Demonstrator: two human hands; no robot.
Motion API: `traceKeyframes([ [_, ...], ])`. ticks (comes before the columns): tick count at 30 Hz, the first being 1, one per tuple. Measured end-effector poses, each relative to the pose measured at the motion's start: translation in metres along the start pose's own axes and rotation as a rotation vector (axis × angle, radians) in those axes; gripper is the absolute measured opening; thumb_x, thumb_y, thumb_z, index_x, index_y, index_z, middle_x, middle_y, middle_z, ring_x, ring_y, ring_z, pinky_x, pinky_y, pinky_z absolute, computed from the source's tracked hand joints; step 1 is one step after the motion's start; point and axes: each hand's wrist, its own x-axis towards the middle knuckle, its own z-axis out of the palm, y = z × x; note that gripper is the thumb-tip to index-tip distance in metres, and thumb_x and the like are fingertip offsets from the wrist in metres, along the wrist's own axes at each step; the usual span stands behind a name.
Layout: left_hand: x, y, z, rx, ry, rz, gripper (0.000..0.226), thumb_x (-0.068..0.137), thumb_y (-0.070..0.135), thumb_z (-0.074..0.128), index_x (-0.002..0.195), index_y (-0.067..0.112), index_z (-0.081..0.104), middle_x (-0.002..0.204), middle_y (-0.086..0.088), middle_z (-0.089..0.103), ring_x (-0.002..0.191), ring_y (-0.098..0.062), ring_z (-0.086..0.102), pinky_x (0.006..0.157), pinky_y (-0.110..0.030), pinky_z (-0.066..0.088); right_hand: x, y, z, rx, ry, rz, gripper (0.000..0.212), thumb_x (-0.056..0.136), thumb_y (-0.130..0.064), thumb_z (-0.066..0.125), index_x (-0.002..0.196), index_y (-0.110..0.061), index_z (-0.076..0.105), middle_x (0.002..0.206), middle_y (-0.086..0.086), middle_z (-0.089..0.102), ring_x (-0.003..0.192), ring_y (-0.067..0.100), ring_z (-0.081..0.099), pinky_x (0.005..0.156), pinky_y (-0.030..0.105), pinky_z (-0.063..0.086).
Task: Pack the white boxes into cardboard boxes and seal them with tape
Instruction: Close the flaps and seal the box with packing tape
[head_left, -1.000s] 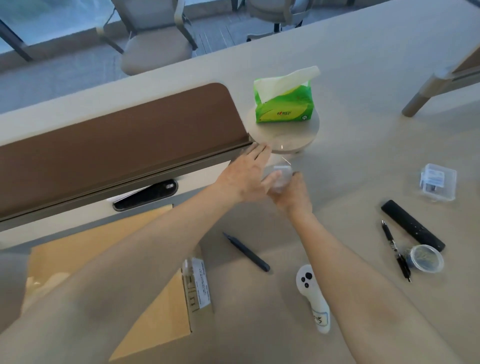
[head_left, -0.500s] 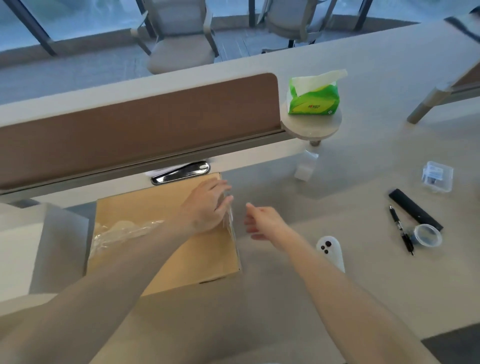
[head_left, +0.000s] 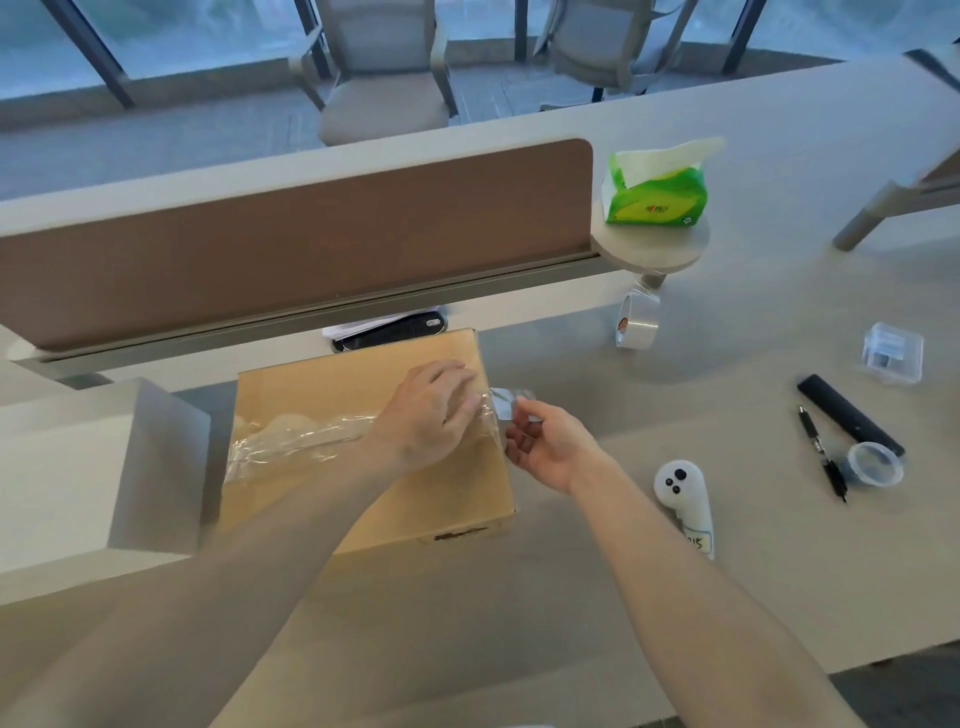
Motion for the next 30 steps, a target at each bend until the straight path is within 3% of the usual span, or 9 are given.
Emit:
traceKeyframes([
  [7, 0.001, 0.008, 0.017, 0.085, 0.021, 0.205, 0.038, 0.098, 0.032, 0.052, 0.127, 0.012, 0.065, 0.136, -0.007, 0.059, 0.132, -0.026, 0.046, 0.112, -0.041, 0.037, 0.006, 0.002, -0.004, 0.027, 0.002, -0.03, 0.005, 0.093, -0.007, 0.062, 0.089, -0.008, 0.062, 0.067, 0.003, 0.063, 0.06, 0.014, 0.056, 0.056, 0.026, 0.051],
  [15, 0.008, -0.004, 0.033, 0.379, -0.021, 0.474, 0.038, 0.099, 0.037, 0.044, 0.108, 0.018, 0.075, 0.116, 0.004, 0.071, 0.132, -0.023, 0.051, 0.115, -0.042, 0.032, 0.022, 0.019, 0.004, -0.148, 0.145, -0.083, 0.02, 0.085, -0.007, 0.073, 0.091, -0.011, 0.055, 0.072, 0.007, 0.06, 0.063, 0.018, 0.054, 0.067, 0.034, 0.052],
  [19, 0.02, 0.004, 0.027, 0.454, -0.057, 0.54, 0.04, 0.097, 0.039, 0.041, 0.091, 0.019, 0.075, 0.096, 0.004, 0.072, 0.108, -0.021, 0.061, 0.116, -0.039, 0.026, 0.02, 0.024, 0.006, -0.134, 0.217, -0.103, 0.022, 0.082, -0.009, 0.077, 0.094, -0.01, 0.058, 0.078, 0.008, 0.064, 0.067, 0.02, 0.057, 0.081, 0.041, 0.056],
  [21, 0.028, 0.008, 0.024, 0.526, -0.122, 0.554, 0.044, 0.096, 0.041, 0.038, 0.083, 0.02, 0.074, 0.087, 0.004, 0.07, 0.096, -0.018, 0.061, 0.12, -0.041, 0.021, 0.022, 0.022, 0.004, -0.169, 0.285, -0.115, 0.02, 0.081, -0.008, 0.076, 0.093, -0.011, 0.061, 0.082, 0.009, 0.067, 0.069, 0.021, 0.06, 0.079, 0.04, 0.058],
  [25, 0.034, 0.016, 0.024, 0.648, -0.235, 0.575, 0.051, 0.094, 0.044, 0.03, 0.067, 0.023, 0.068, 0.071, 0.005, 0.066, 0.082, -0.015, 0.058, 0.122, -0.042, 0.015, 0.023, 0.013, -0.005, -0.427, 0.509, -0.252, 0.004, 0.082, -0.02, 0.068, 0.083, -0.017, 0.065, 0.086, 0.007, 0.071, 0.076, 0.024, 0.063, 0.072, 0.036, 0.055],
  [30, 0.041, 0.025, 0.023, 0.728, -0.294, 0.583, 0.063, 0.085, 0.045, 0.014, 0.067, 0.022, 0.07, 0.071, 0.004, 0.067, 0.084, -0.017, 0.057, 0.121, -0.043, 0.014, 0.012, -0.002, 0.002, -0.576, 0.426, -0.382, 0.031, 0.093, -0.03, 0.052, 0.07, -0.014, 0.065, 0.082, 0.009, 0.072, 0.089, 0.032, 0.068, 0.087, 0.047, 0.054],
])
